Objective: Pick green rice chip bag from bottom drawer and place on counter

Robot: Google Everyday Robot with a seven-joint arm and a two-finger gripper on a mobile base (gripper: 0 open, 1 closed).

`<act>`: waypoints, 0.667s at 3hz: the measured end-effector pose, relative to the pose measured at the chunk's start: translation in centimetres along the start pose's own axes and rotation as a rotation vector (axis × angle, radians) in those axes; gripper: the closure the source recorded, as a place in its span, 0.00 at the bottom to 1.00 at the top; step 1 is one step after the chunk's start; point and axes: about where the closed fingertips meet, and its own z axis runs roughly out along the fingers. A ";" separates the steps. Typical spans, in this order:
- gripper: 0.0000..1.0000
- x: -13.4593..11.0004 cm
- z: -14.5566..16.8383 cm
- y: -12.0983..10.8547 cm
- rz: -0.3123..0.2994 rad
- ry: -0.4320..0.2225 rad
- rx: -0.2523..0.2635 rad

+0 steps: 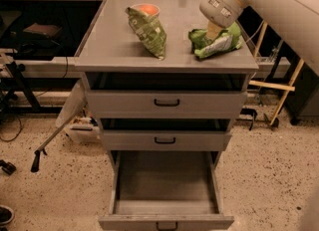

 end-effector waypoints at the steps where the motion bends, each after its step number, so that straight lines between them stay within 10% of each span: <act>1: 0.00 4.9 -9.1 -2.3 0.037 0.078 0.118; 2: 0.00 11.0 -20.2 -4.8 0.058 0.217 0.312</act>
Offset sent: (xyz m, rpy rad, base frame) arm -0.4095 -0.0804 -0.0062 0.2869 -0.5176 -0.7258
